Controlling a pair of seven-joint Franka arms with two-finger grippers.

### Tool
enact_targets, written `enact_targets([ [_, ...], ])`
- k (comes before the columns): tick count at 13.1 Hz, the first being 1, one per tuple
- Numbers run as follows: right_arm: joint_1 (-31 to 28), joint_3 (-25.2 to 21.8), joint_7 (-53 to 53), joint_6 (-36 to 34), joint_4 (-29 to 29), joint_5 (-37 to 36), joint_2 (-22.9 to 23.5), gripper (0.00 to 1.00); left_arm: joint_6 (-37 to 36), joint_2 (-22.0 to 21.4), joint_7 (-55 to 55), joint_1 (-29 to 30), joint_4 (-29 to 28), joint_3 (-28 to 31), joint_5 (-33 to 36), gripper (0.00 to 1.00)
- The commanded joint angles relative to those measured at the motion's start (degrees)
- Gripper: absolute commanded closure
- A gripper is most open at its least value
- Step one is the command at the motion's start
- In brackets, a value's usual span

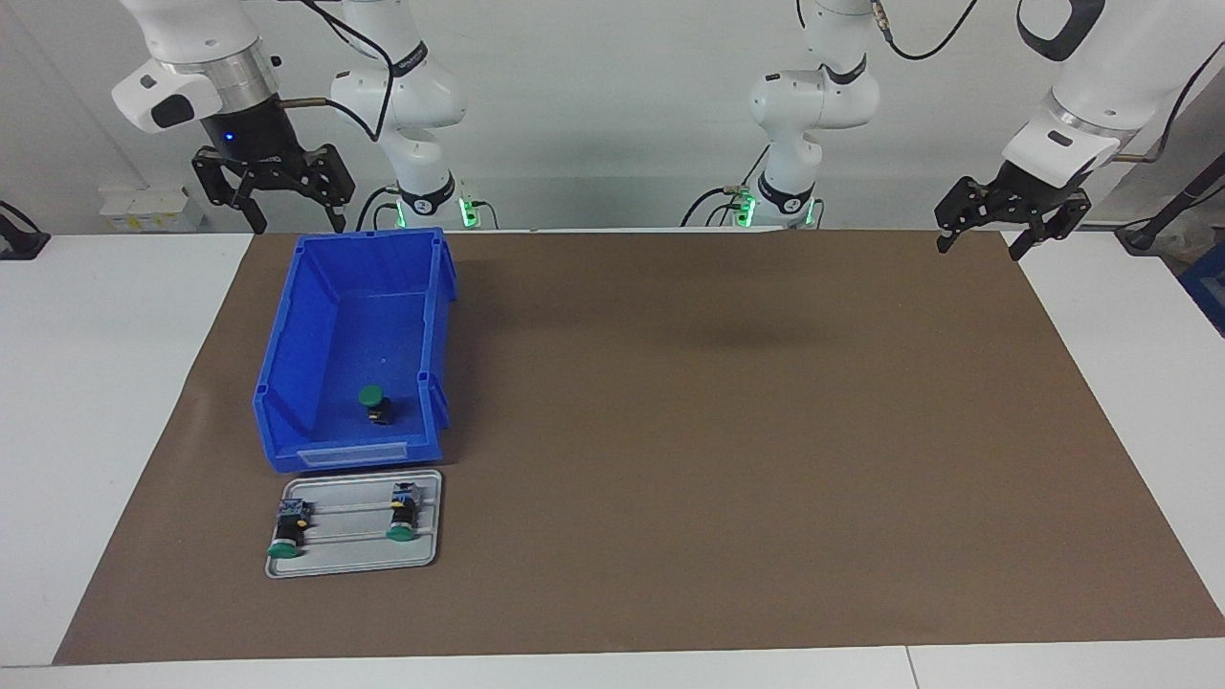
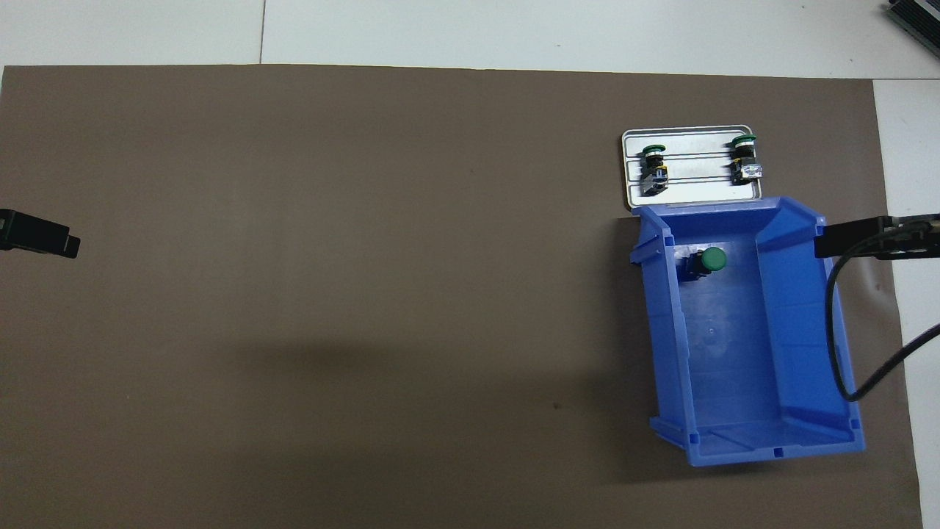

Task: Place and press button with both arms

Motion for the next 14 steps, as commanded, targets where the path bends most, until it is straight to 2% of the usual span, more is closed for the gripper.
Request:
enact_targets([
  [1, -0.55, 0.26, -0.88, 0.06, 0.2, 0.78, 0.0, 0.0, 0.22, -1.63, 0.69, 0.59, -1.81, -0.41, 0.86, 0.0],
  [4, 0.41, 0.7, 3.23, 1.21, 1.07, -0.18, 1.14, 0.0, 0.22, -1.63, 0.69, 0.59, -1.81, -0.41, 0.86, 0.0],
  [7, 1.12, 0.61, 4.04, -3.35, 9.22, -0.45, 8.76, 0.0, 0.22, -1.63, 0.69, 0.59, -1.81, -0.41, 0.86, 0.0],
  [8, 0.95, 0.61, 4.39, -3.45, 10.38, -0.45, 9.66, 0.0, 0.22, -1.63, 0.69, 0.59, -1.81, -0.41, 0.86, 0.0],
  [10, 0.34, 0.61, 8.5, -3.02, 10.39, 0.69, 10.72, 0.0, 0.22, -1.63, 0.69, 0.59, -1.81, -0.41, 0.86, 0.0],
  [14, -1.07, 0.35, 8.18, -3.89, 9.43, 0.08, 11.16, 0.0, 0.22, -1.63, 0.69, 0.59, -1.81, -0.41, 0.86, 0.0],
])
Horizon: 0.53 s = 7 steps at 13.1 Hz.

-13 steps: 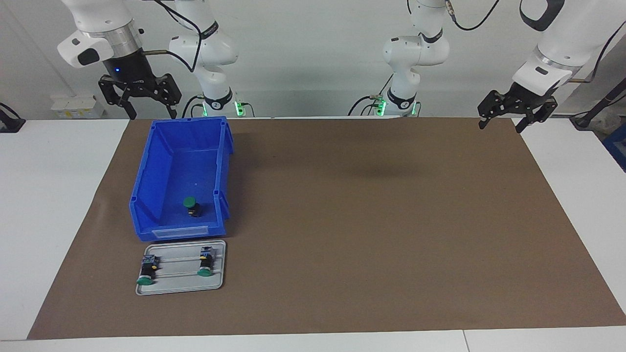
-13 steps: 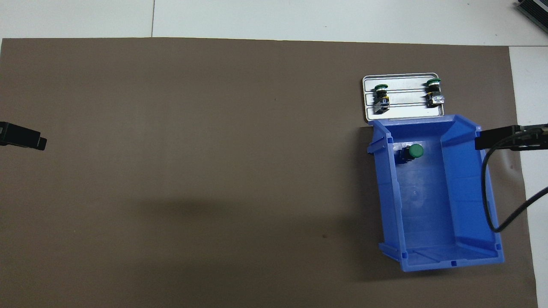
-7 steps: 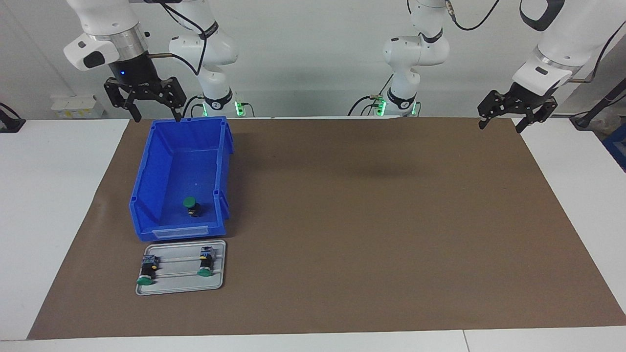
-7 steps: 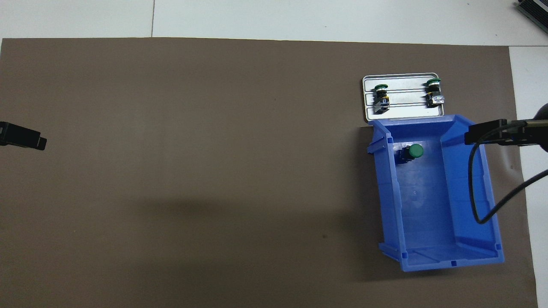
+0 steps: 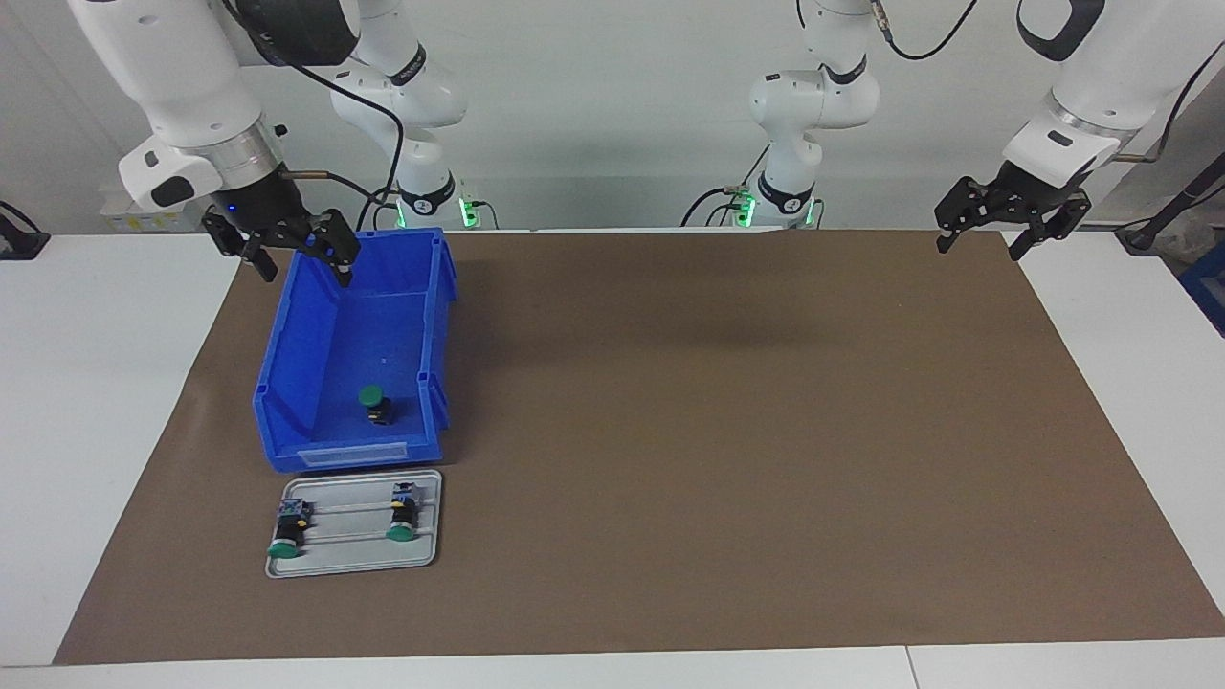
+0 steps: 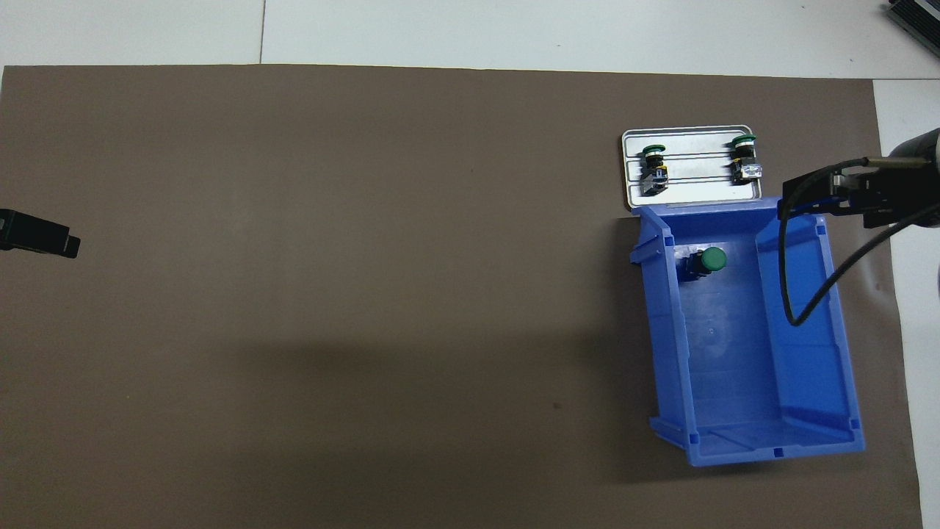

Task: Place and press button with both arms

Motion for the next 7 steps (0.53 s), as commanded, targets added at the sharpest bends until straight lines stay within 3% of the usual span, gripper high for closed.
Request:
enact_targets([
  [1, -1.5, 0.24, 0.3, -1.73, 0.04, 0.26, -0.09, 0.0, 0.22, -1.63, 0.68, 0.59, -1.81, -0.41, 0.86, 0.0],
  [7, -1.78, 0.23, 0.38, -1.3, -0.5, 0.61, -0.53, 0.0, 0.22, -1.63, 0.68, 0.59, -1.81, -0.41, 0.86, 0.0],
])
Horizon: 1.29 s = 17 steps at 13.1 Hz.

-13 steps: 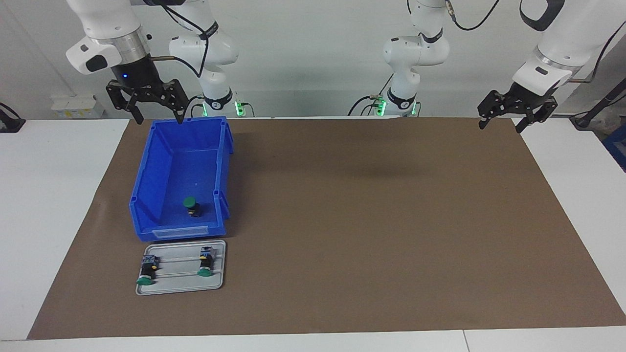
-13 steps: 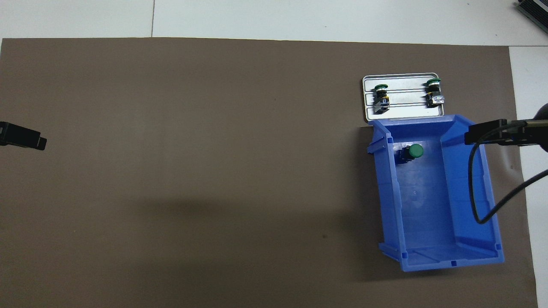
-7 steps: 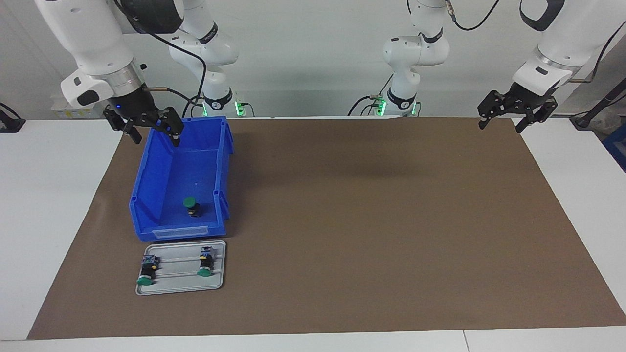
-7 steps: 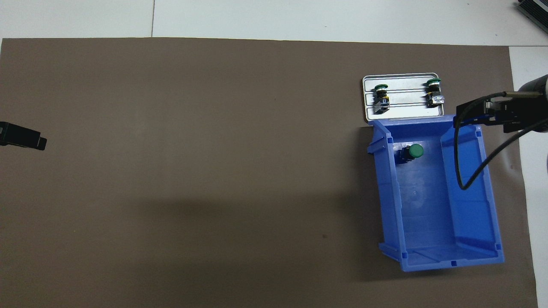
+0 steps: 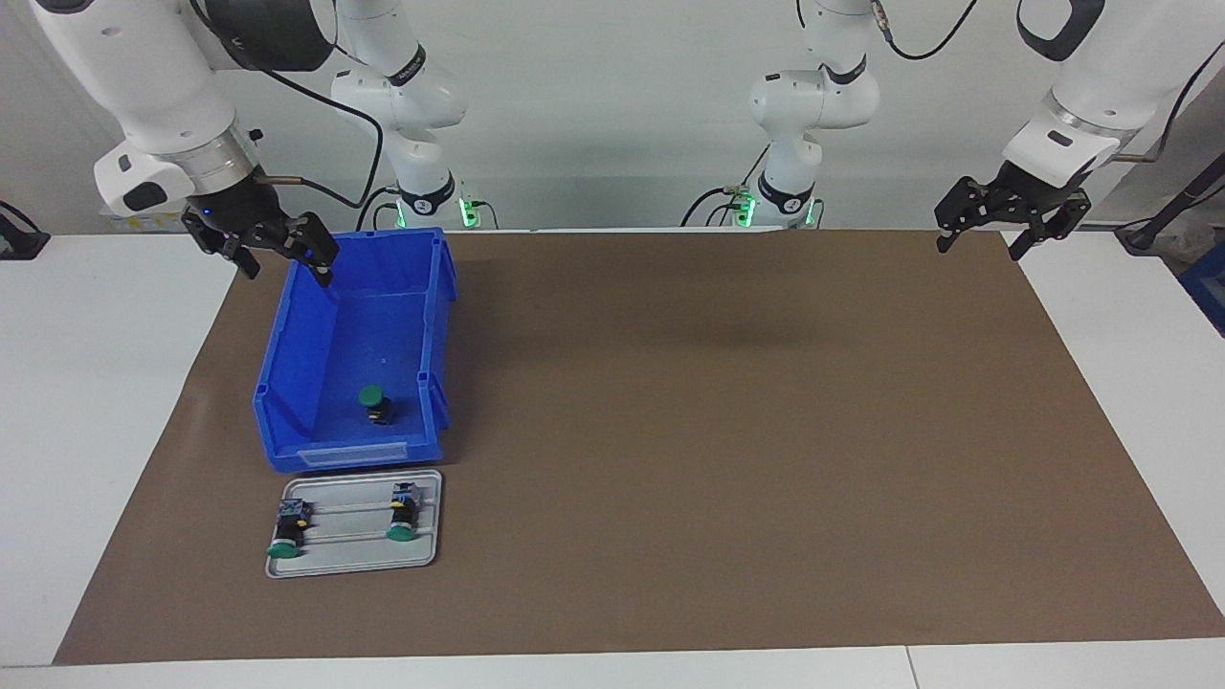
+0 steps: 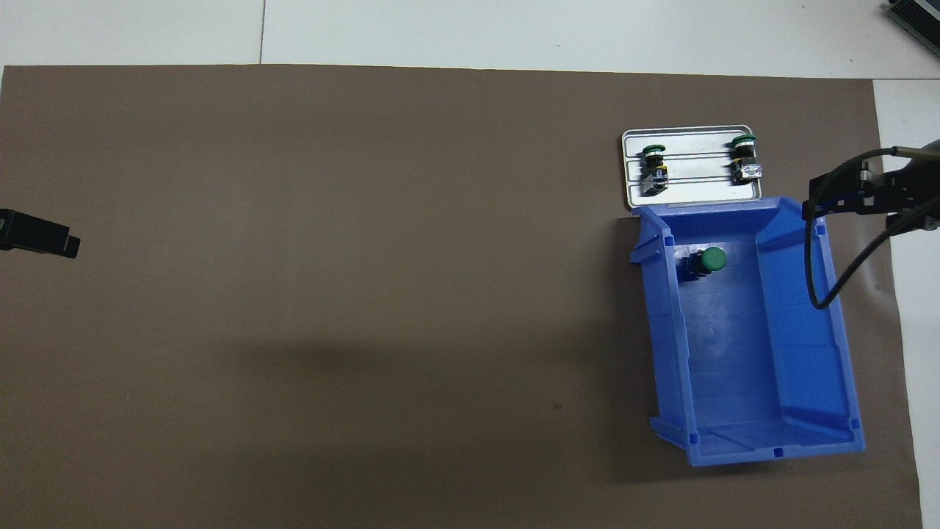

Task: Place and press button with both arms

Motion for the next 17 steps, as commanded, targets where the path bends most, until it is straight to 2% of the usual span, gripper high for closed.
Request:
enact_targets([
  [1, 0.12, 0.41, 0.29, -0.33, -0.38, 0.59, -0.53, 0.0, 0.22, -1.63, 0.68, 0.59, -1.81, -0.41, 0.86, 0.0],
  [12, 0.12, 0.67, -0.32, -0.25, -0.38, 0.59, -0.53, 0.0, 0.22, -1.63, 0.68, 0.59, -1.81, -0.41, 0.86, 0.0],
  [17, 0.12, 0.67, -8.84, -0.16, -0.38, 0.59, -0.53, 0.0, 0.22, -1.63, 0.68, 0.59, -1.81, -0.41, 0.86, 0.0],
])
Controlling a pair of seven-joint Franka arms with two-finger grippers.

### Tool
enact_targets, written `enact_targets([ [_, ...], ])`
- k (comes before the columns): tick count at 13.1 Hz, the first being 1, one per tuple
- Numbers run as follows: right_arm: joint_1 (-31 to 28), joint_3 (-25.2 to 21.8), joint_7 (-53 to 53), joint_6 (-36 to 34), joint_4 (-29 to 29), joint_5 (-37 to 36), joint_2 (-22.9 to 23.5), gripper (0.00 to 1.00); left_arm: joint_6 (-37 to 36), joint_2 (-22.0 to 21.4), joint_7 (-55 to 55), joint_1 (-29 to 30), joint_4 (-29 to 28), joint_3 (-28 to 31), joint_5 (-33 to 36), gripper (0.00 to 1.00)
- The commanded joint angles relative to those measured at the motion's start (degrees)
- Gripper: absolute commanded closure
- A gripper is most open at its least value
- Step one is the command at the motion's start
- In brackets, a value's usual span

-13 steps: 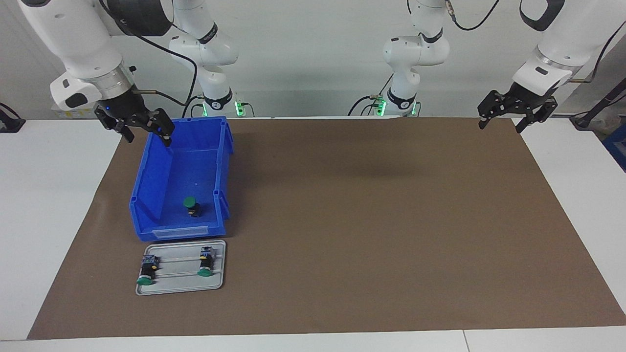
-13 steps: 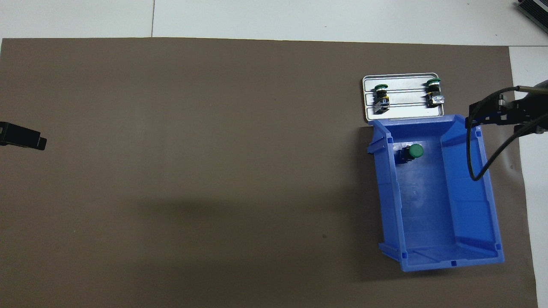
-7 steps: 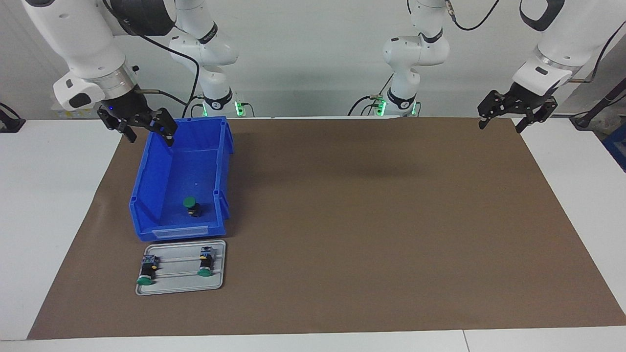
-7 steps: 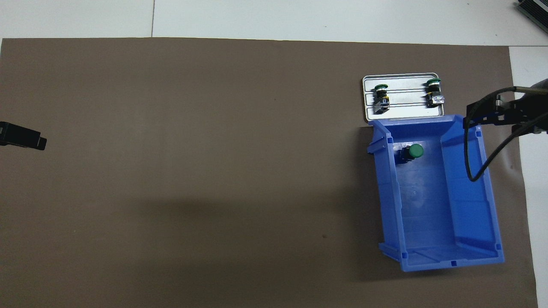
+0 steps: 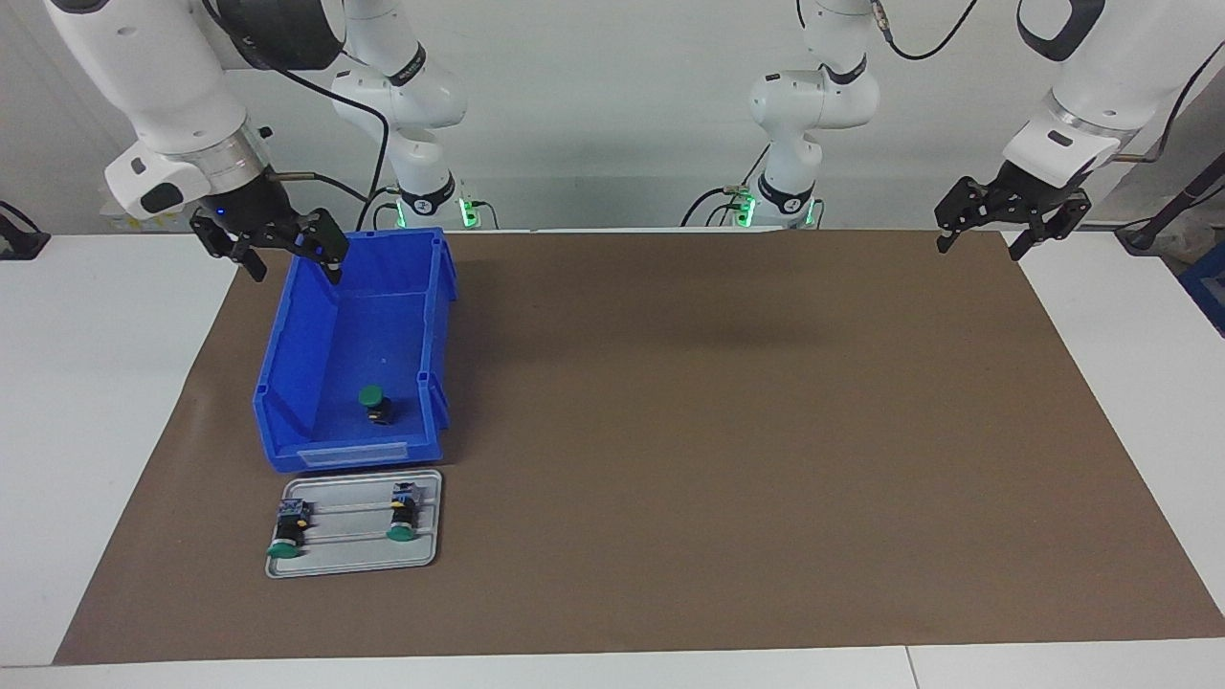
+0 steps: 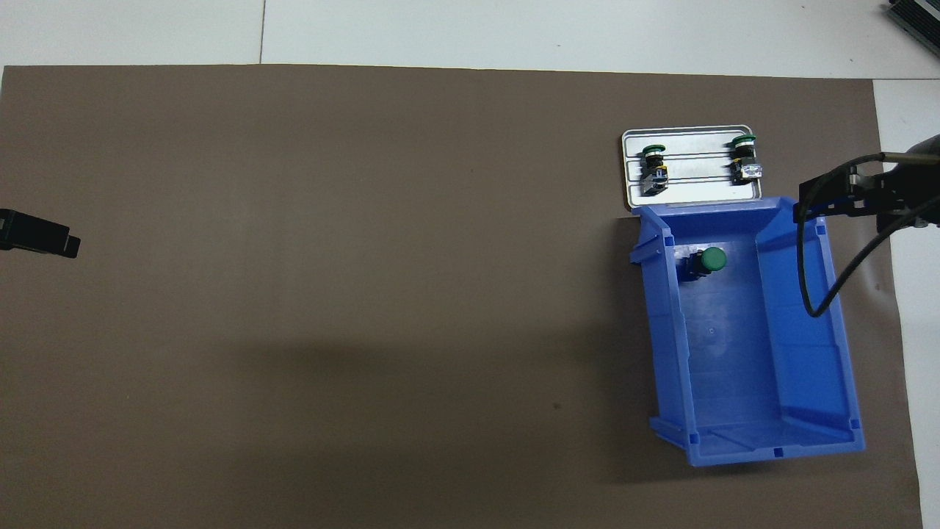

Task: Place and press button with both arms

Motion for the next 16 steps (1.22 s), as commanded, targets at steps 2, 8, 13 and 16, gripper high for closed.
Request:
enact_targets([
  [2, -0.26, 0.12, -2.63, -0.16, -0.38, 0.58, -0.52, 0.0, 0.22, -1.63, 0.68, 0.59, -1.81, -0.41, 0.86, 0.0],
  [8, -0.26, 0.12, -2.1, -0.16, -0.38, 0.58, -0.52, 0.0, 0.22, -1.63, 0.68, 0.59, -1.81, -0.41, 0.86, 0.0],
  [13, -0.26, 0.12, -2.1, -0.16, -0.47, 0.58, -0.52, 0.0, 0.22, -1.63, 0.68, 0.59, -1.81, -0.41, 0.86, 0.0],
  [16, -0.26, 0.12, -2.02, -0.16, -0.47, 0.58, -0.52, 0.0, 0.22, -1.63, 0.68, 0.59, -1.81, -0.41, 0.86, 0.0],
])
